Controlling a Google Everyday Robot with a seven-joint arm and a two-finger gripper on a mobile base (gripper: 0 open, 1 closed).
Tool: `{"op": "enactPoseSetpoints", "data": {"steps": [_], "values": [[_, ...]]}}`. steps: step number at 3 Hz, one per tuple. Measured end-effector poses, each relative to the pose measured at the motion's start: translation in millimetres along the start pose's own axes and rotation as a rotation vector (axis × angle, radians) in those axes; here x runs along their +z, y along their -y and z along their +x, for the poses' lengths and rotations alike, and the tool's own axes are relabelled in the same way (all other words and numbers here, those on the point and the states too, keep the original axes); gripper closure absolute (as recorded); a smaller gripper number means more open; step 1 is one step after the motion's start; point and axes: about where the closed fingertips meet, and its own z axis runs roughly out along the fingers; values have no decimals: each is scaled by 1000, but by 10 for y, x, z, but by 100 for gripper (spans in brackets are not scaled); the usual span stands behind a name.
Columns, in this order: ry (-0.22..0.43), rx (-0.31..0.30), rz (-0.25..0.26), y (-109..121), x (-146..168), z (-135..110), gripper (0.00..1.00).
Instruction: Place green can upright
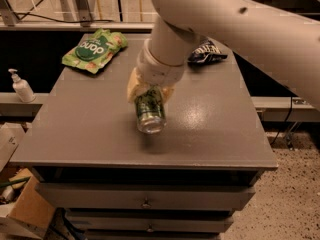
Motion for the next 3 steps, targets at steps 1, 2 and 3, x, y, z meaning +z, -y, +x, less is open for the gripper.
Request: {"op": "enactPoseSetpoints", "data": {"steps": [1, 2, 3], "values": [[-118, -58, 117, -52, -153, -90, 100], [-267, -89, 257, -37, -387, -37, 100], [-411, -121, 377, -38, -662, 102, 100]]}}
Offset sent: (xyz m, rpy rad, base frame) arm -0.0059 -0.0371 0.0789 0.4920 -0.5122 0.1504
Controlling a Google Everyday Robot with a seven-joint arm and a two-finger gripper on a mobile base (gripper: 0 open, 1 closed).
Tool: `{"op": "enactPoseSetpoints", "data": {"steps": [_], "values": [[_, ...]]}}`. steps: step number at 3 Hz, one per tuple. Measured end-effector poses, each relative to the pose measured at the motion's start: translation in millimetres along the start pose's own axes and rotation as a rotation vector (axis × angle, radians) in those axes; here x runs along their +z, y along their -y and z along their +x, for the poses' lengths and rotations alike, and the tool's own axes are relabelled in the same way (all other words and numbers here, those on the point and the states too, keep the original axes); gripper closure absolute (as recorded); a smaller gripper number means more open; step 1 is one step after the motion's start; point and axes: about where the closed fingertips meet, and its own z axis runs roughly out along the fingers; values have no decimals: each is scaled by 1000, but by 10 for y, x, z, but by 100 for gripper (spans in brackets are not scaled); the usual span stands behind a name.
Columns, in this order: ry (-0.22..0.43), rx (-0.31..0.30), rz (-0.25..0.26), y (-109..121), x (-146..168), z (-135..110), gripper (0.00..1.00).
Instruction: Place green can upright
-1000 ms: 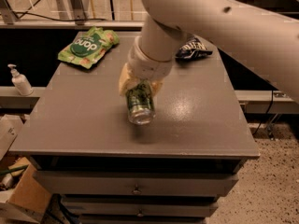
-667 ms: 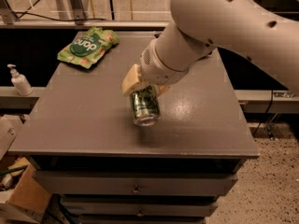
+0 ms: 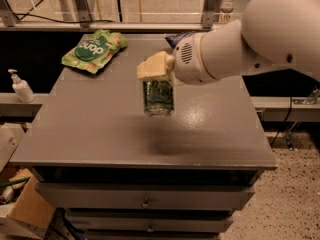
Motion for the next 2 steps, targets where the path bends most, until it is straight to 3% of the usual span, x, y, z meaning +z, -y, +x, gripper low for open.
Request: {"op": "enactPoseSetpoints", "data": {"steps": [1, 2], "values": [[-131, -70, 108, 82, -106, 201, 100], [-137, -153, 109, 133, -104, 192, 100]]}}
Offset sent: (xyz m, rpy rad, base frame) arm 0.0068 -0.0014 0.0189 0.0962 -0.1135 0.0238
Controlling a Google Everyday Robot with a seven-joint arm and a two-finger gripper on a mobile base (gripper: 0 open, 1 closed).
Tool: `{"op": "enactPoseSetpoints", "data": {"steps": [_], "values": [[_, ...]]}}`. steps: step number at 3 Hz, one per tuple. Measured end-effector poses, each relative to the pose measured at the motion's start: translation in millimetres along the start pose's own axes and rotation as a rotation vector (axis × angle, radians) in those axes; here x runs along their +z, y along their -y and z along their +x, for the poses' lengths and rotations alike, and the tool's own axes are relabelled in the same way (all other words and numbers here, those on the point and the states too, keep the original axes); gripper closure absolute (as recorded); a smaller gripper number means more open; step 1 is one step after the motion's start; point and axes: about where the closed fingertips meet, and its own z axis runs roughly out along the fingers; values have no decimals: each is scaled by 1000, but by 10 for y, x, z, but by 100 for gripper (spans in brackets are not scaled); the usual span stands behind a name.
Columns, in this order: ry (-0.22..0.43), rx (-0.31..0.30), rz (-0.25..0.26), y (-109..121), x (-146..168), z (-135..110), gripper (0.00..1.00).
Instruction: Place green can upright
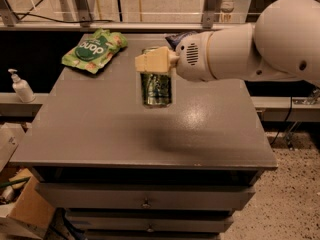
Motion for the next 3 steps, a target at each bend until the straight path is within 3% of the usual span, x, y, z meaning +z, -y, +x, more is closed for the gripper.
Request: {"op": "enactPoseSetpoints", "data": {"steps": [1, 2, 3], "values": [[-3, -27, 7, -16, 16, 5, 100], [-13, -119, 45, -40, 147, 4, 100], [-29, -249, 119, -40, 391, 25, 100]]}}
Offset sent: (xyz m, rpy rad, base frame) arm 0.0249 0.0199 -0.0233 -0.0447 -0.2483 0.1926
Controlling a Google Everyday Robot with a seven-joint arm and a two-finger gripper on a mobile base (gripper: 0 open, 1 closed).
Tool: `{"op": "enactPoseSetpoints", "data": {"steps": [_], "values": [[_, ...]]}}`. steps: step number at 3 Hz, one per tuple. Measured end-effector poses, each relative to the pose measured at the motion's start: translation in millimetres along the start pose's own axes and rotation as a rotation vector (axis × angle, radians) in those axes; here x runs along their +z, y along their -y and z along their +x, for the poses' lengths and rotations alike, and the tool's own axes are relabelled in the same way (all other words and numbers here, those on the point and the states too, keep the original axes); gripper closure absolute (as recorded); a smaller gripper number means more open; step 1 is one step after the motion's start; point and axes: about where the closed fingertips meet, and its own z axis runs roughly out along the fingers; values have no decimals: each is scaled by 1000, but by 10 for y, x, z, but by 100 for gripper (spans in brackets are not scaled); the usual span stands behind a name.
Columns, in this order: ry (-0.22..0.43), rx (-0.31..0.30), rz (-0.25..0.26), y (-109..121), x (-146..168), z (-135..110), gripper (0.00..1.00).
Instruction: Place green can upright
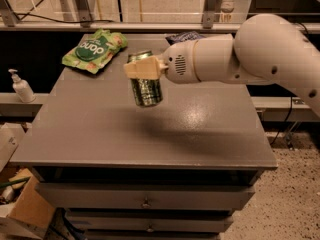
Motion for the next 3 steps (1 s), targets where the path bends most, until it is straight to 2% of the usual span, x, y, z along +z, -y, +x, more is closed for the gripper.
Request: {"op": "enactPoseSetpoints", "data": {"steps": [1, 2, 3], "values": [[-35, -101, 69, -56, 219, 18, 100], [-81, -173, 126, -98, 396, 22, 100], [-124, -227, 162, -131, 468, 18, 100]]}}
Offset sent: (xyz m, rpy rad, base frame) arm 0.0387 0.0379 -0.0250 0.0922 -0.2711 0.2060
